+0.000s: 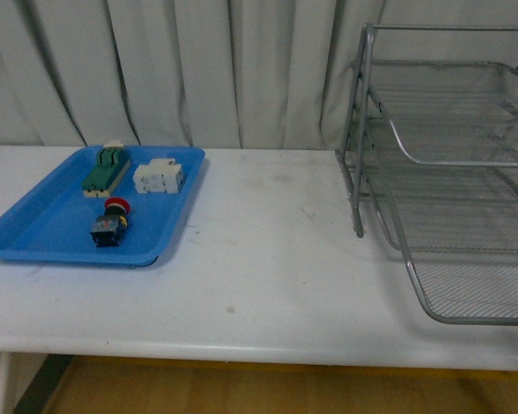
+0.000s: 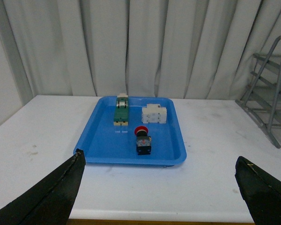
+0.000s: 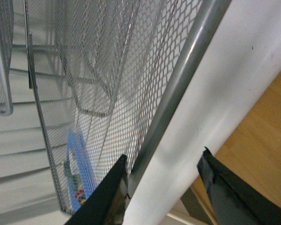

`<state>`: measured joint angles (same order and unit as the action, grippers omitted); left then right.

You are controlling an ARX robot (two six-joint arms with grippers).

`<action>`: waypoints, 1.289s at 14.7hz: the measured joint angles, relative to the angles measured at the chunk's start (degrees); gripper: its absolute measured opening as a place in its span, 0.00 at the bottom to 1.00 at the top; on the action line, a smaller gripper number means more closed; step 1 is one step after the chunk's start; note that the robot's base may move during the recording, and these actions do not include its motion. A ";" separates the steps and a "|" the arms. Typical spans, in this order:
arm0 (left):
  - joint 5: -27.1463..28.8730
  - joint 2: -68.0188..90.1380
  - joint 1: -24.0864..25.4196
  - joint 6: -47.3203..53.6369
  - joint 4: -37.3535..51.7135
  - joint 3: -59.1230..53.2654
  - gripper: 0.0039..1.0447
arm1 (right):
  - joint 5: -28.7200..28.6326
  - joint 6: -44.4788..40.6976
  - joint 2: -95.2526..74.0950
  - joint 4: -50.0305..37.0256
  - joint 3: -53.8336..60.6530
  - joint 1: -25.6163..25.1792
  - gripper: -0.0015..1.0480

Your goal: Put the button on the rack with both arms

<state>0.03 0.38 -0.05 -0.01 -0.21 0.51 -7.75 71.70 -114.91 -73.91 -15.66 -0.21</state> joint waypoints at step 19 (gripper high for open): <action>0.00 0.00 0.04 0.02 0.00 0.02 0.94 | 7.58 -71.32 98.23 56.87 15.10 -0.07 0.02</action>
<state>0.03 0.38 -0.01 0.01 -0.21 0.54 -0.16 0.38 -16.69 -17.04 -0.56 -0.27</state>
